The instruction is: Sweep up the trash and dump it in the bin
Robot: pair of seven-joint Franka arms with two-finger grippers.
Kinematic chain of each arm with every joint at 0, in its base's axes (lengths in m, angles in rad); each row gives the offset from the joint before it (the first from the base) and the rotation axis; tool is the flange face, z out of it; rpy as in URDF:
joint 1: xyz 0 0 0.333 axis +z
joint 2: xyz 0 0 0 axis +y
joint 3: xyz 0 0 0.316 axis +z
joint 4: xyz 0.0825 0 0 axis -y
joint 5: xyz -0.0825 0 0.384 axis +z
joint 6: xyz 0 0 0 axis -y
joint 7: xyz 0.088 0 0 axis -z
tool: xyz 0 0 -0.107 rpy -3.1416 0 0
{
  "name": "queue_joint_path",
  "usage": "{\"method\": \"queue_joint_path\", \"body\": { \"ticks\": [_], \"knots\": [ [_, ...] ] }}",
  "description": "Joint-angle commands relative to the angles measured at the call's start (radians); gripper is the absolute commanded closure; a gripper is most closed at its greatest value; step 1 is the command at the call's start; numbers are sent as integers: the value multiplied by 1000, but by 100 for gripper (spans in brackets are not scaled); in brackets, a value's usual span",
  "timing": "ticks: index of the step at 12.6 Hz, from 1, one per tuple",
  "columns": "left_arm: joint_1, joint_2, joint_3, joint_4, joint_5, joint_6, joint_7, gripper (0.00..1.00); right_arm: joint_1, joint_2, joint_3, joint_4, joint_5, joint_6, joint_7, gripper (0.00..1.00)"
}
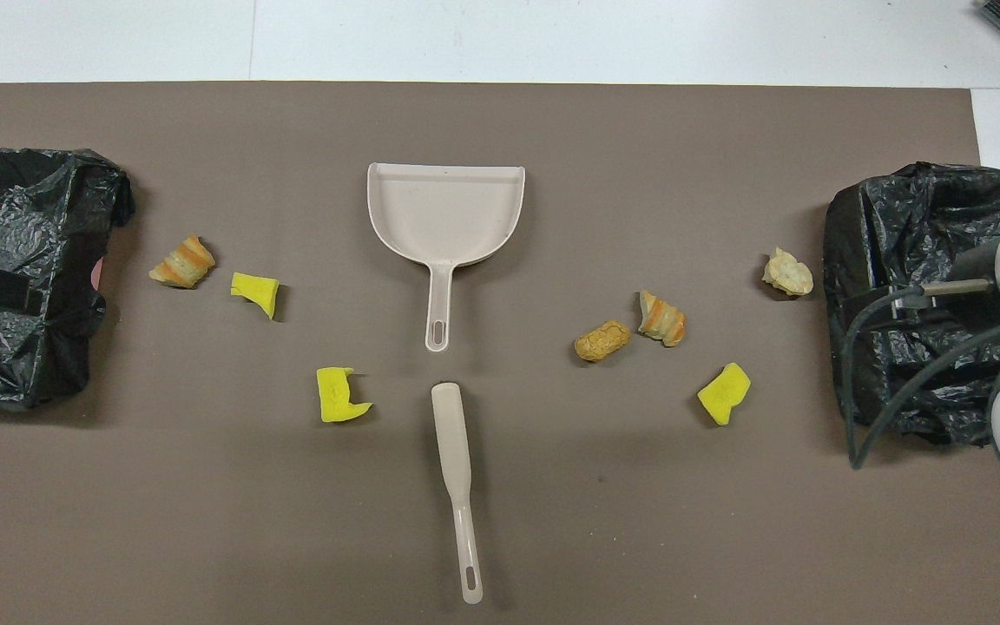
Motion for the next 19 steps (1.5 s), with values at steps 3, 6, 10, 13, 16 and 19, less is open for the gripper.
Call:
{"method": "queue_joint_path", "body": {
  "ticks": [3, 6, 10, 13, 16, 19],
  "knots": [
    [3, 4, -3, 17, 1, -12, 4, 0, -5, 30, 3, 57, 17, -20, 56, 0],
    [-1, -3, -5, 9, 1, -23, -3, 0, -5, 27, 3, 51, 18, -18, 53, 0],
    [-15, -12, -14, -2, 1, -23, -11, 0, -3, 21, 3, 42, 15, -24, 56, 0],
    [-52, -52, -25, -97, -9, 24, -13, 0, -8, 22, 3, 43, 26, -18, 53, 0],
    [-188, -91, -25, -221, -9, 90, -98, 0, -7, 13, 3, 28, 17, -18, 49, 0],
    [-345, -135, -25, -397, -9, 251, -293, 0, -5, 7, 3, -1, 30, 26, -6, 0]
  ]
}}
